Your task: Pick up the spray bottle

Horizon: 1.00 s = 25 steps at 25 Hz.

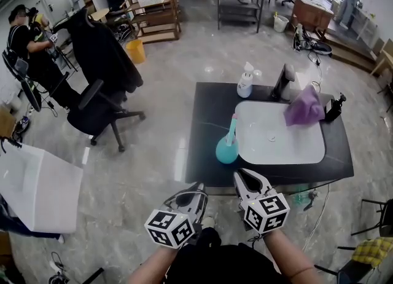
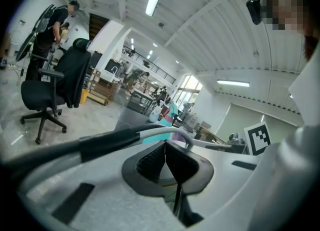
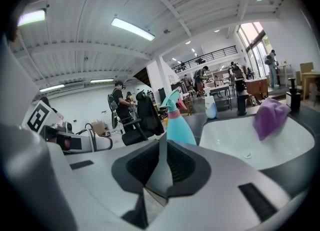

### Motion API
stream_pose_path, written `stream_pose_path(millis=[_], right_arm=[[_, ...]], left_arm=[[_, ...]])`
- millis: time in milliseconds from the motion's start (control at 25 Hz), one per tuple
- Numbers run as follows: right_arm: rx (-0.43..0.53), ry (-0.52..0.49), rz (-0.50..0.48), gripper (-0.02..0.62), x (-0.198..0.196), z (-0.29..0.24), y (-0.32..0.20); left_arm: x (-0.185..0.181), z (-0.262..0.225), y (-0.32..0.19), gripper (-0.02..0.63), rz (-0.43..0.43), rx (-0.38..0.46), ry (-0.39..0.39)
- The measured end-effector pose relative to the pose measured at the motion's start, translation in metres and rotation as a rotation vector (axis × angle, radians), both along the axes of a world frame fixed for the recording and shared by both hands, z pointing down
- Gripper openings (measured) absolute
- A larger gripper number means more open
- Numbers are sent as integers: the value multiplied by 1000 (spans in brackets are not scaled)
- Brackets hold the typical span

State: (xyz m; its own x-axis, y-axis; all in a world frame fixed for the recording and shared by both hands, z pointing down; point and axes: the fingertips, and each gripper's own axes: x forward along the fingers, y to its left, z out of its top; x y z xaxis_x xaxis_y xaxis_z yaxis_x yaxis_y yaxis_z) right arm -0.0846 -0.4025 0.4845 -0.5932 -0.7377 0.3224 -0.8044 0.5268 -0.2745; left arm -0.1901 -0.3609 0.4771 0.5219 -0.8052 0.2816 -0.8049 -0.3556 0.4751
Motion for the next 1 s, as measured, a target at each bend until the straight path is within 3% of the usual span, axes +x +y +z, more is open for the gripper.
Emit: stream_pose_path(millis=[80, 120, 160, 440, 640, 1000], right_arm=[[16, 10, 19, 44, -3, -1, -14], [21, 15, 25, 131, -5, -1, -20], [24, 22, 32, 177, -6, -1, -27], [90, 87, 84, 210, -18, -7, -70], [141, 149, 123, 252, -25, -5, -96], [212, 223, 136, 256, -40, -7, -125]], left_arm=[[-4, 1, -9, 9, 5, -3, 1], [-6, 2, -13, 8, 8, -4, 1], [-7, 2, -17, 9, 11, -5, 0], [-15, 3, -43, 8, 31, -8, -8], [-21, -2, -62, 9, 23, 40, -48], [-23, -13, -83, 8, 19, 93, -59]])
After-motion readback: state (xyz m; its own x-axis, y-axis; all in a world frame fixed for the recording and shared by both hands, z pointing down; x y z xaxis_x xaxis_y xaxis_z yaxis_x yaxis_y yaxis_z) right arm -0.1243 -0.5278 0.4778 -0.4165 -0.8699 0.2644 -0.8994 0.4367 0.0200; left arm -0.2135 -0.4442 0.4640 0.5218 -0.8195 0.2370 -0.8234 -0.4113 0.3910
